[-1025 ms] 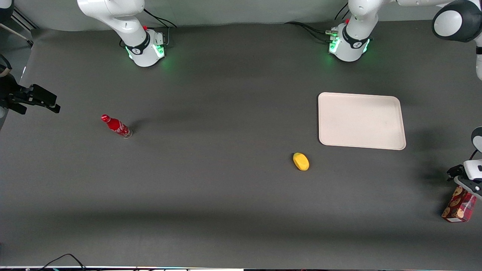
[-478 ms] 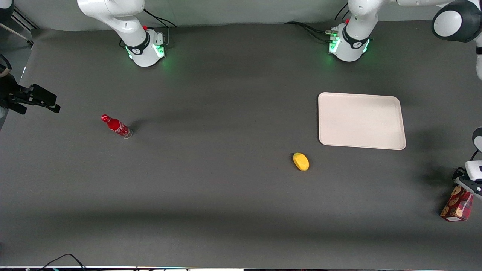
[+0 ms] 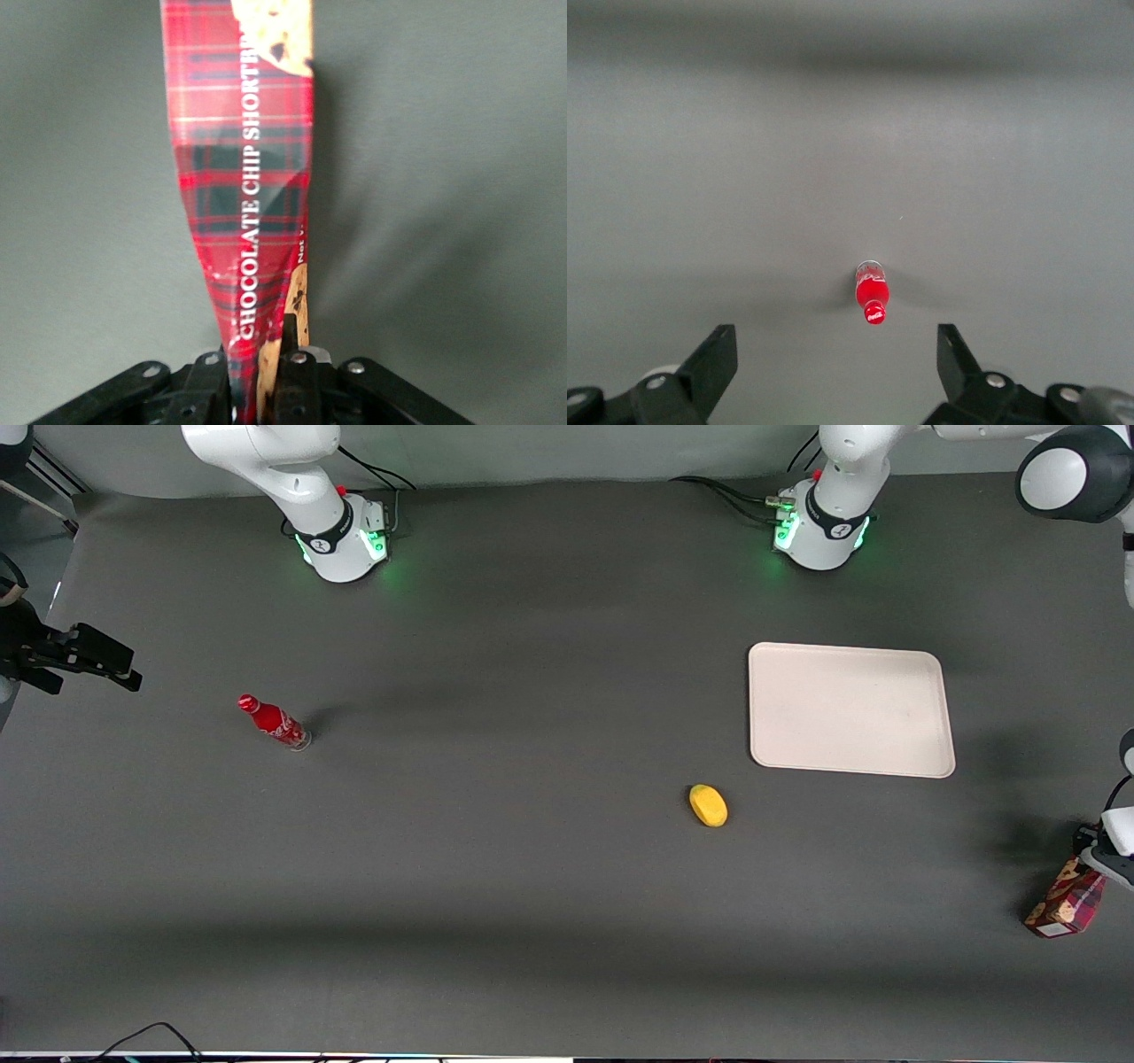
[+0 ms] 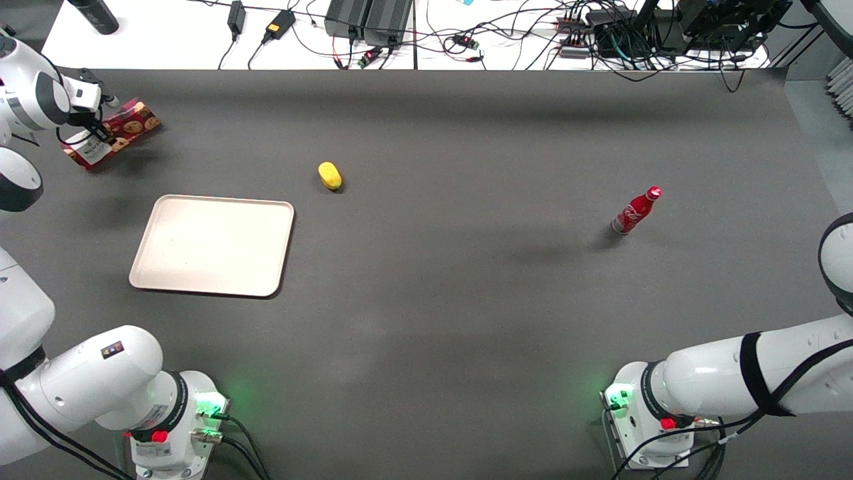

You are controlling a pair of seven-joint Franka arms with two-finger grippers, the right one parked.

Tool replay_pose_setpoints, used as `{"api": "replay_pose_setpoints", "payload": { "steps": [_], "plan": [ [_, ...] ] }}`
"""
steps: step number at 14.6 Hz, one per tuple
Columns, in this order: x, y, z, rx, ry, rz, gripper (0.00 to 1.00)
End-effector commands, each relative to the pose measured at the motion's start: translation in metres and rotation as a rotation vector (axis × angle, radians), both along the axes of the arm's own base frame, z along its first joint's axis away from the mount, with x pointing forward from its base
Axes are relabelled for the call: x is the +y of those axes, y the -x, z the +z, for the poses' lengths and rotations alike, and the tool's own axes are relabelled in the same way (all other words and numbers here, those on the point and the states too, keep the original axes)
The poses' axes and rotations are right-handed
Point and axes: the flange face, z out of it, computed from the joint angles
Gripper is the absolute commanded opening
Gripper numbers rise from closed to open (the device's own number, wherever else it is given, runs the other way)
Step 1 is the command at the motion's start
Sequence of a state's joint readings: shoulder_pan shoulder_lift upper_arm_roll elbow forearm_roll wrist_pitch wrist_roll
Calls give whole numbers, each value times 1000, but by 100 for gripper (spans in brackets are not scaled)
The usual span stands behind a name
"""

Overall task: Place red cookie box on tray
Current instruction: 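Lift the cookie box and carry it over the white tray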

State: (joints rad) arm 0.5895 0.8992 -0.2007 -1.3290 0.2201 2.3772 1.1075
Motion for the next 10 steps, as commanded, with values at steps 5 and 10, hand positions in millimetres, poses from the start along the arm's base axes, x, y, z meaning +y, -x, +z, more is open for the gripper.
{"api": "replay_pose_setpoints", "payload": {
  "steps": [5,10],
  "plan": [
    [-59,14,192,217,-6,221,0],
    [-72,57,270,316,-13,393,0]
  ]
}}
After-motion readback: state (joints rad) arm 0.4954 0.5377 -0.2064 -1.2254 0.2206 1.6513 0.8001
